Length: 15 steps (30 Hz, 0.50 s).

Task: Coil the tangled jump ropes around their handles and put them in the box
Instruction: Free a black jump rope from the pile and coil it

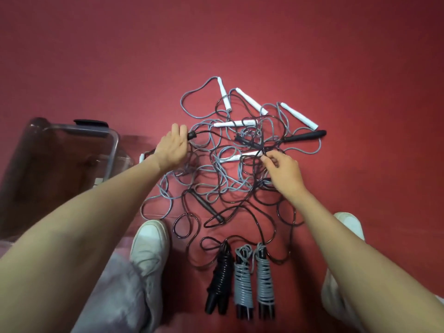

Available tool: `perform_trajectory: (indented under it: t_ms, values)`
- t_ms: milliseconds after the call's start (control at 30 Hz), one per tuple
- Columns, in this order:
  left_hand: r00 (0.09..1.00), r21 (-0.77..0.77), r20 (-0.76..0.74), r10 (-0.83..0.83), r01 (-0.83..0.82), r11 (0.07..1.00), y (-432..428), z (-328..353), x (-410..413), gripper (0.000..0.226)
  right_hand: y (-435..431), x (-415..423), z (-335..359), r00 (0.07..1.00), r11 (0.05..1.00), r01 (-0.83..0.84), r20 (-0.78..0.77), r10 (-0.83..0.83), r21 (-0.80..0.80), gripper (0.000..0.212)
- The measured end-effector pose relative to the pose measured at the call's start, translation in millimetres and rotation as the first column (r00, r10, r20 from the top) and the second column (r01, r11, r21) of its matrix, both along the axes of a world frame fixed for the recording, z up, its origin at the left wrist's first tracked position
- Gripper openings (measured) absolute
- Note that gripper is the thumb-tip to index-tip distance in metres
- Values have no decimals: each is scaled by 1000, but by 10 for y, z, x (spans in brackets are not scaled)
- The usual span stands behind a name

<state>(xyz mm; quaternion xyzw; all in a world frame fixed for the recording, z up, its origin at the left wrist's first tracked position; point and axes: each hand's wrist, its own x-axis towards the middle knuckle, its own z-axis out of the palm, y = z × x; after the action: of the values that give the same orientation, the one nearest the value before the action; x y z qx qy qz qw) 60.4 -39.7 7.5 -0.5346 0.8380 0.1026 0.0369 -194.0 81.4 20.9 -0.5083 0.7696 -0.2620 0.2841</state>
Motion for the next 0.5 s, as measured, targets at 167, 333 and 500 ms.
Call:
perform_trajectory:
  t_ms: [167, 333, 500]
  values:
    - [978, 242, 30, 205, -206, 948, 260, 412, -7, 66, 187, 28, 339, 1000, 998, 27, 13, -28, 51, 20]
    - [698, 720, -403, 592, -157, 676, 747, 621, -348, 19, 244, 120, 647, 781, 977, 172, 587, -214, 127, 15]
    - [487, 858, -351, 800, -175, 483, 1202, 366, -797, 23, 309, 15, 523, 821, 968, 173, 517, -243, 181, 12]
